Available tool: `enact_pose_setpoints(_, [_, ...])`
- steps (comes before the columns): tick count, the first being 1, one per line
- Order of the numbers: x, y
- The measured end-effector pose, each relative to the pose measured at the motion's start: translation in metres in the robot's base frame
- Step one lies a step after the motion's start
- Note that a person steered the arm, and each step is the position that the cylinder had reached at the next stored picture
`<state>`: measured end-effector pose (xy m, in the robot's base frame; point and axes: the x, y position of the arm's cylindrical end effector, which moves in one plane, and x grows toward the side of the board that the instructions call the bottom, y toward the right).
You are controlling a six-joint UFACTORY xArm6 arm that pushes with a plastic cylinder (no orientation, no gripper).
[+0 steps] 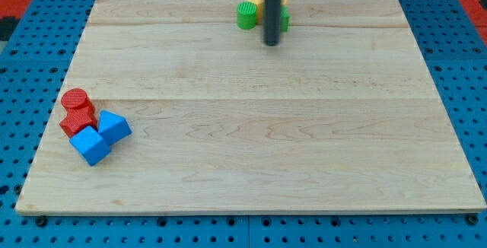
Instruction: Separate the yellow heart from the green star
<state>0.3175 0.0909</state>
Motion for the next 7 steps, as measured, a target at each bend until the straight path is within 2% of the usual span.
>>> enact_pose_setpoints(2, [-0.053, 0.193])
enact_pose_setpoints(3, [-0.094, 0.224])
enact_pose_setpoints(4, [-0.126, 0.224])
enact_pose_setpoints(7, [-0.114, 0.071])
